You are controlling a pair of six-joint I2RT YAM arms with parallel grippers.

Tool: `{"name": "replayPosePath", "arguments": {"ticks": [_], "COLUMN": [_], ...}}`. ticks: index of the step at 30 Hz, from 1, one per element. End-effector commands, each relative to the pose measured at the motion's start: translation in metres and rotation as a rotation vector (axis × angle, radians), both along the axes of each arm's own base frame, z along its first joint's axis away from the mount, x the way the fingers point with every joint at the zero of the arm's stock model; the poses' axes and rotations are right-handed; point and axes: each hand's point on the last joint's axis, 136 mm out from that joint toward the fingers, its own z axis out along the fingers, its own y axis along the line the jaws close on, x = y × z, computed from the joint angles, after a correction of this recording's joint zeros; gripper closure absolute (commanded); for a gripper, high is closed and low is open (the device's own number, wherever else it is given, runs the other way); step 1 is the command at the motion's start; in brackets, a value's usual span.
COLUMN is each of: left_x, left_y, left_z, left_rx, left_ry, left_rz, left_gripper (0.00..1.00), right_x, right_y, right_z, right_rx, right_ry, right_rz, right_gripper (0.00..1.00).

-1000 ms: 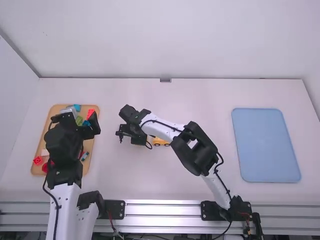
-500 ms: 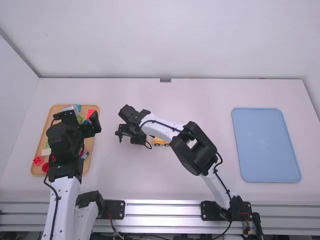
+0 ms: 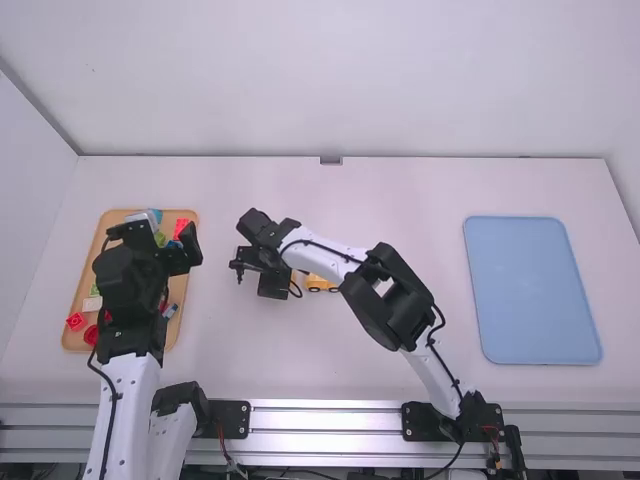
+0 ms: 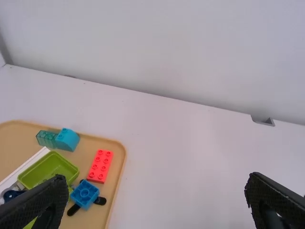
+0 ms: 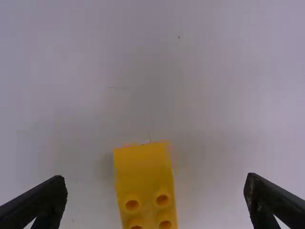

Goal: Assemble lego blocks to make yellow taxi

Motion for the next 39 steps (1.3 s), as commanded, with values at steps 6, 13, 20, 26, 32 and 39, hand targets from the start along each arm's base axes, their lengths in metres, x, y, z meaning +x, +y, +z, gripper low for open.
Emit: {"name": "replayPosePath", "arguments": {"ticks": [6, 13, 20, 26, 32, 39], "left_x": [-0.007, 0.013, 0.015, 0.004, 0.011, 0.023], "left_y": [0.009, -0.046, -0.120, -0.143, -0.159, -0.180], "left_z": [-0.009, -0.011, -0.040, -0.075, -0.135, -0.186], "left_rx": [0.049, 0.248, 0.335, 0.335, 0.259, 0.225], "left_ry": [0.046, -0.006, -0.171, -0.307, -0.290, -0.144], "left_rz": [0.041, -0.393, -1.002, -1.284, -1.401, -1.509], "left_gripper": [0.01, 0.01, 0.01, 0.01, 0.01, 0.01], "right_x": [0.032, 0.056, 0.035, 0.019, -0.014, -0.017], "right_y": [-0.022, -0.074, -0.113, -0.138, -0.160, -0.184], "right_z": [0.094, 0.134, 0.124, 0.102, 0.088, 0.077], "right_rx": [0.141, 0.307, 0.536, 0.753, 0.904, 0.931], "right_ry": [-0.043, -0.083, -0.092, -0.044, -0.017, -0.011], "right_rz": [-0.100, -0.271, -0.245, -0.207, -0.049, -0.104], "right_gripper": [0.02, 0.02, 0.02, 0.01, 0.01, 0.01]}}
